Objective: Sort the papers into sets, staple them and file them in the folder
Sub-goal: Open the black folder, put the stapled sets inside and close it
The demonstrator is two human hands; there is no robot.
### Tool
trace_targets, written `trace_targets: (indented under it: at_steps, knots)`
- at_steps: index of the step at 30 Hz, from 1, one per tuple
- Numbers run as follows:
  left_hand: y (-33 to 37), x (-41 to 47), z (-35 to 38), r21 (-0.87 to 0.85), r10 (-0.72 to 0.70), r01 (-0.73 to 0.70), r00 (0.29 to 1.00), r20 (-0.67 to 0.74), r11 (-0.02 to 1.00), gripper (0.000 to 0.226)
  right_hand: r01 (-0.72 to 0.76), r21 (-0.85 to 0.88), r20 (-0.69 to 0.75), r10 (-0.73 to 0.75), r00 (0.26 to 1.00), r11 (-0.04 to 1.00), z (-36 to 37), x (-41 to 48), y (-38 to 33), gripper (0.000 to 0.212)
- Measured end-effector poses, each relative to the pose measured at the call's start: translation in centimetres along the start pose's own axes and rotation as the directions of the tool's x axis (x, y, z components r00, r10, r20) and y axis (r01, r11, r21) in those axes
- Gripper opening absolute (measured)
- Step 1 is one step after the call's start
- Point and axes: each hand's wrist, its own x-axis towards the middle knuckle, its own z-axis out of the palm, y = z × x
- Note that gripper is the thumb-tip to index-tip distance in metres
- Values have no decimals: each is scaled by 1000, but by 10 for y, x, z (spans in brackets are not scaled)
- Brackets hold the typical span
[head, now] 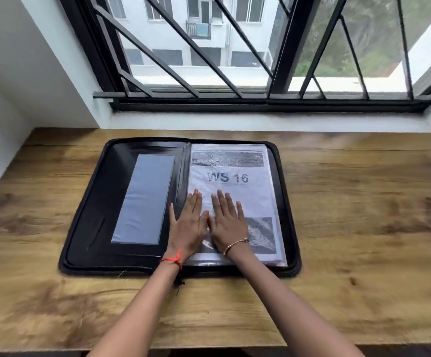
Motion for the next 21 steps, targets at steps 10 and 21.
trace_targets:
  at_steps: [10,21]
  knots:
    - [-2,-6,6,69,14,-19,998,68,997,80,-219,51,-91,223,971,974,-9,-56,77,101]
    - [-47,-53,-6,-9,-126,126,992,-3,992,60,-323,37,-98,325,941,946,-26,-54,61,70]
